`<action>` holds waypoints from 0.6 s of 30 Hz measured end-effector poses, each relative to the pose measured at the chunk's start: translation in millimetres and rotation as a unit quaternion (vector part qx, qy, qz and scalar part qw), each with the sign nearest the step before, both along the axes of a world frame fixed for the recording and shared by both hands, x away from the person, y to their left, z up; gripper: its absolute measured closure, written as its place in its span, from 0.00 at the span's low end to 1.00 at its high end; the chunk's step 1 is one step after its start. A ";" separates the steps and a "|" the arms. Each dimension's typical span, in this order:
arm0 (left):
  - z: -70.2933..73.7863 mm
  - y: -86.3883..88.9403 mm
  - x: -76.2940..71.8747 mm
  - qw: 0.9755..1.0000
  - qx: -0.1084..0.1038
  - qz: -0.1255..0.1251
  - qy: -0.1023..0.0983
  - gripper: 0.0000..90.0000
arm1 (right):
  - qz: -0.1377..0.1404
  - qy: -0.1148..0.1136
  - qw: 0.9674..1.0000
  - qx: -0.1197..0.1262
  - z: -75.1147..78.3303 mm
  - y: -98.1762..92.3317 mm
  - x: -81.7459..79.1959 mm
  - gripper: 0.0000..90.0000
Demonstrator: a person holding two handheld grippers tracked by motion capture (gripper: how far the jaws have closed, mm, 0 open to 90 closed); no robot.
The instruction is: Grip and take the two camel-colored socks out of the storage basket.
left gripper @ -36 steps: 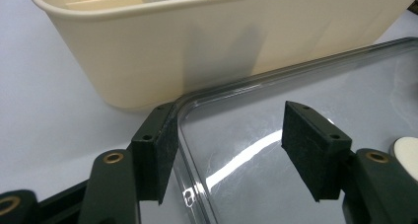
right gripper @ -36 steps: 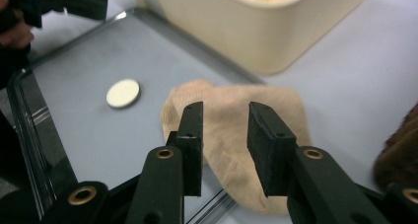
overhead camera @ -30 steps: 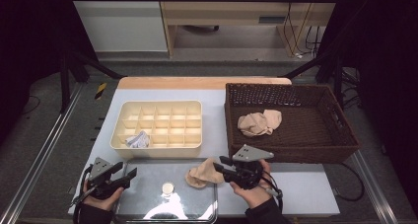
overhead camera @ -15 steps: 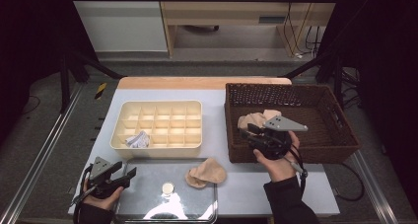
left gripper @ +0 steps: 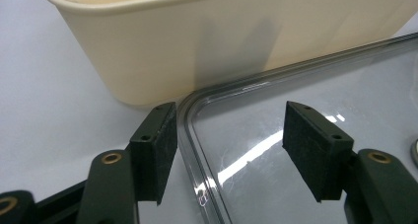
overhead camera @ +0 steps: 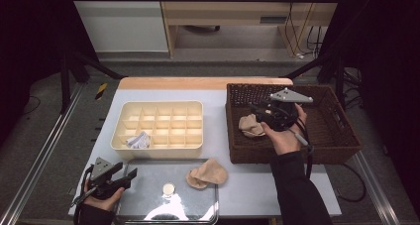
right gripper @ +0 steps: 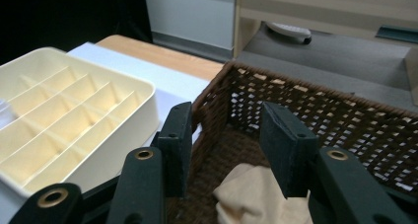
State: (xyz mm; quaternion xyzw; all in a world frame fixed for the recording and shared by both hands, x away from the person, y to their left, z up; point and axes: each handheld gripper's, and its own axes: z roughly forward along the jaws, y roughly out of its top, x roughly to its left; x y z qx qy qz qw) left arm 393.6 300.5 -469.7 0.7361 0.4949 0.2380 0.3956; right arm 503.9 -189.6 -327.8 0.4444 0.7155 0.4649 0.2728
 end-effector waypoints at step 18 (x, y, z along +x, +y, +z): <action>-1.0 0.7 1.3 1.000 0.002 0.001 0.002 0.42 | -0.042 0.022 0.999 -0.010 -18.1 3.5 56.3 0.54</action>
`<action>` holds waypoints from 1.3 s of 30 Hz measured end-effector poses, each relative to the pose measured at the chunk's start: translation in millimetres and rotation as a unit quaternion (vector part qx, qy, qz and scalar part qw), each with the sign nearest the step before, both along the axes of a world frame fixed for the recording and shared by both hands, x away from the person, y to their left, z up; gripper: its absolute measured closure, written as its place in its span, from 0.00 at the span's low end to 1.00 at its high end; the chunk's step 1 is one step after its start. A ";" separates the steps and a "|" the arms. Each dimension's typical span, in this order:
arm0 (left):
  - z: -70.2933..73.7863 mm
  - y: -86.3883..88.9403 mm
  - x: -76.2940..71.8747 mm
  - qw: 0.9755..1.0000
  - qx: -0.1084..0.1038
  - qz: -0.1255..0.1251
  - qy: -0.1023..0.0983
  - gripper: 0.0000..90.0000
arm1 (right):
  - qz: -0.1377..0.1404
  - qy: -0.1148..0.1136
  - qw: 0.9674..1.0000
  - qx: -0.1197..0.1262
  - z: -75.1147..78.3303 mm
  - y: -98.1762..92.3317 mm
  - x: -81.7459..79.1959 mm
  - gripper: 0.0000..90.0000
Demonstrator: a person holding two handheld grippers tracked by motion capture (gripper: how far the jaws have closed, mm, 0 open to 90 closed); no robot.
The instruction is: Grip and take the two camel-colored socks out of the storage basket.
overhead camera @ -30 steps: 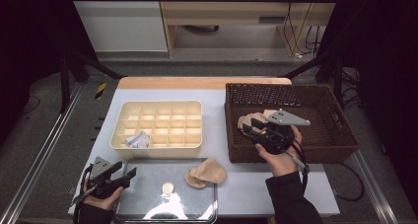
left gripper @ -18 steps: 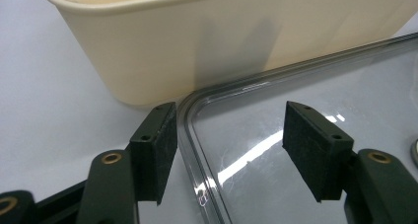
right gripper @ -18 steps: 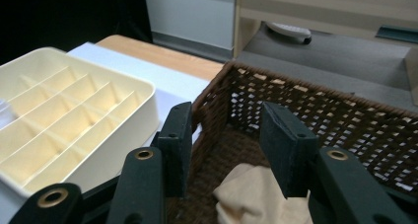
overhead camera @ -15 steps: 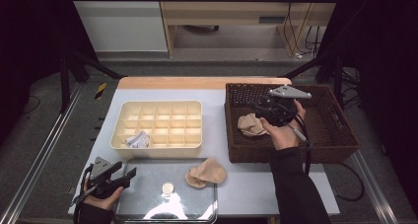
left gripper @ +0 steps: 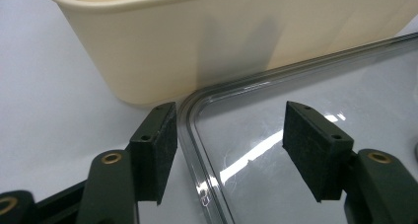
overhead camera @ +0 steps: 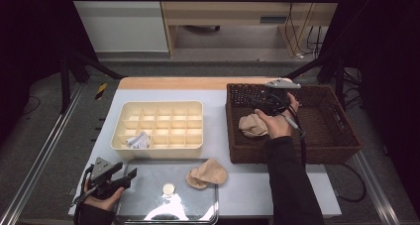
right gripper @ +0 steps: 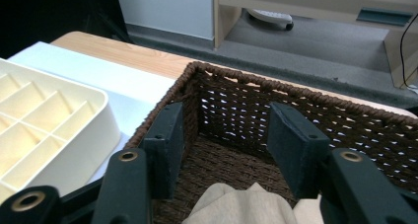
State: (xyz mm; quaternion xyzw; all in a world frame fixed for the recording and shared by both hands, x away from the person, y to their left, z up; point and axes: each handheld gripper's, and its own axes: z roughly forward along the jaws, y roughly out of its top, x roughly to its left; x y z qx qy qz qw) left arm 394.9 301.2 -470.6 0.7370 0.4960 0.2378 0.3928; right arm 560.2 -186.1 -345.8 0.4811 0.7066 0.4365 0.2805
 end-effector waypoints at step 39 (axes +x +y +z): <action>-0.4 -0.6 -0.1 1.000 0.005 -0.003 0.000 0.42 | -0.011 0.129 0.990 -0.059 -67.9 0.4 28.5 0.58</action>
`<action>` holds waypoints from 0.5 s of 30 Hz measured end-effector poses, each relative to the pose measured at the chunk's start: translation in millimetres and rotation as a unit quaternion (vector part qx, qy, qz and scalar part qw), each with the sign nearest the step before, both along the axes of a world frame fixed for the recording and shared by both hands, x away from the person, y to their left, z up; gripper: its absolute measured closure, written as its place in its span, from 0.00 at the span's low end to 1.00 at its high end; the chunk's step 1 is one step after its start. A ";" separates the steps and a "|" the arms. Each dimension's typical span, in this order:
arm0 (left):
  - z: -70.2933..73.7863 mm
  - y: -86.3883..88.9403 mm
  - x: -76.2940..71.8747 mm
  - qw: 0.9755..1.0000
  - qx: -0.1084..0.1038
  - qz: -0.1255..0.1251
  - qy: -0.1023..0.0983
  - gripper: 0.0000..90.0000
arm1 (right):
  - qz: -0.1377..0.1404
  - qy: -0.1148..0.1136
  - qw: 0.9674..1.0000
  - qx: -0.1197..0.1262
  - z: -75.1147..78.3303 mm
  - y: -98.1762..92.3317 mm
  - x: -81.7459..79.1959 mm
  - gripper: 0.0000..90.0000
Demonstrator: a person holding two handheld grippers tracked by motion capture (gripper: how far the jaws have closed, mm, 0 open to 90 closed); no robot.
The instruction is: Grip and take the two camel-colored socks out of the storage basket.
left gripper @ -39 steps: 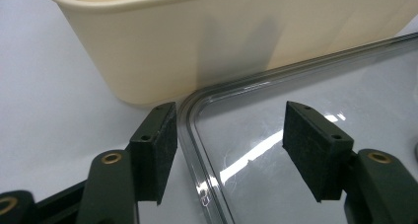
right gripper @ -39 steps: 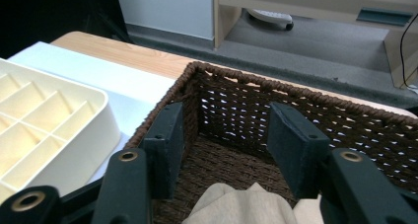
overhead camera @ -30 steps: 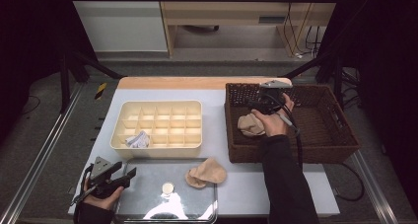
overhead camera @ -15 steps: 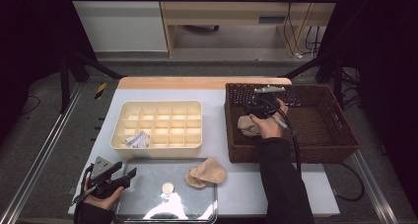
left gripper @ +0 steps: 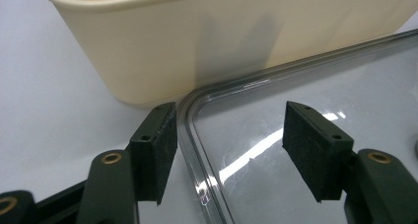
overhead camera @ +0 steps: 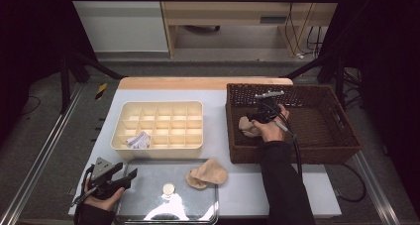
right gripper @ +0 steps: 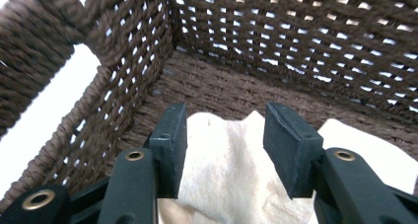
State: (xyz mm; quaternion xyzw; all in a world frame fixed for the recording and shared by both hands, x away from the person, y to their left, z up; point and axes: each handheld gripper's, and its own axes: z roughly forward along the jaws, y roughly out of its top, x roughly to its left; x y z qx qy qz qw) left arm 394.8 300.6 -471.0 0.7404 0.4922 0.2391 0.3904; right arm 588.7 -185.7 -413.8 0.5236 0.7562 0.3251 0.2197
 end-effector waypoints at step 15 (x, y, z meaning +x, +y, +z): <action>-0.3 -0.2 -0.2 1.000 0.000 0.000 0.000 0.42 | -0.005 0.078 0.997 -0.008 -11.8 -1.4 4.0 0.72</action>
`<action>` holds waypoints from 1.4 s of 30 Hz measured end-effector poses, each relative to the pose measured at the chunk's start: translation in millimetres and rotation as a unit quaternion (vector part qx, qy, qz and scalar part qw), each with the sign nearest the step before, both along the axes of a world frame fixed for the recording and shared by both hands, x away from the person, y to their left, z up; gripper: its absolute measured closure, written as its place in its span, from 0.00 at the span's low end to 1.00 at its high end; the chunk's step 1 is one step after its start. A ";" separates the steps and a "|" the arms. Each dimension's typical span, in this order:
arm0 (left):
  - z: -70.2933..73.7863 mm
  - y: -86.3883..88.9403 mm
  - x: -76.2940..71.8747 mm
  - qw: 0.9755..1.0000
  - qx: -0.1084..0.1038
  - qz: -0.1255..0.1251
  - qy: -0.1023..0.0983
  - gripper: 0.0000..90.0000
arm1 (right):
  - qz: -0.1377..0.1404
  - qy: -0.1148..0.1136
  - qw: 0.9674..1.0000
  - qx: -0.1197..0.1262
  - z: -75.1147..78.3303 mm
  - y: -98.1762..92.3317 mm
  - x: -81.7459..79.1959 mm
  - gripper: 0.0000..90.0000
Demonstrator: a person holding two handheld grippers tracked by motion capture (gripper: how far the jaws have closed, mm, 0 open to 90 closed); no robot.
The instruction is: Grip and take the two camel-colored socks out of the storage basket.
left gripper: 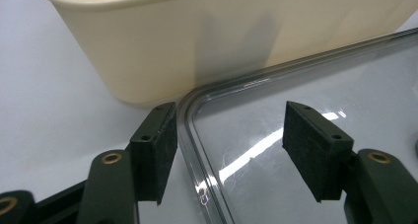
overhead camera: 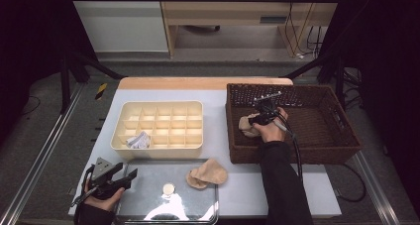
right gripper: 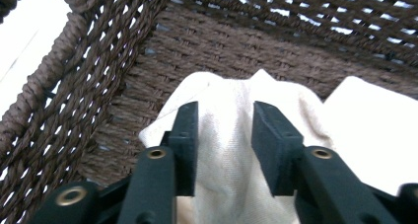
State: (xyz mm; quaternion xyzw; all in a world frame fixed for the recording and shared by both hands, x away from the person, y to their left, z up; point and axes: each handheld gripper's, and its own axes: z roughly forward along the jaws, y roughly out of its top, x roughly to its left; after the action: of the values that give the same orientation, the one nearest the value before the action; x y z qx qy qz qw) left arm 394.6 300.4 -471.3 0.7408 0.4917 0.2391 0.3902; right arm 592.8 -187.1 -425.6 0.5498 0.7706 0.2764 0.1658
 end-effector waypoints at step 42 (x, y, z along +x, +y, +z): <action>0.9 -1.4 1.2 1.000 -0.004 0.002 0.000 0.42 | 0.025 -0.183 0.977 0.104 109.0 -25.9 -62.9 0.97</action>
State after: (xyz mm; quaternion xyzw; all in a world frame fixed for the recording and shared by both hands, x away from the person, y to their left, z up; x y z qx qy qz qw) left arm 395.8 299.0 -470.4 0.7380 0.4946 0.2379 0.3927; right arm 529.8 -213.0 -316.5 0.4842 0.7080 0.4550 0.2394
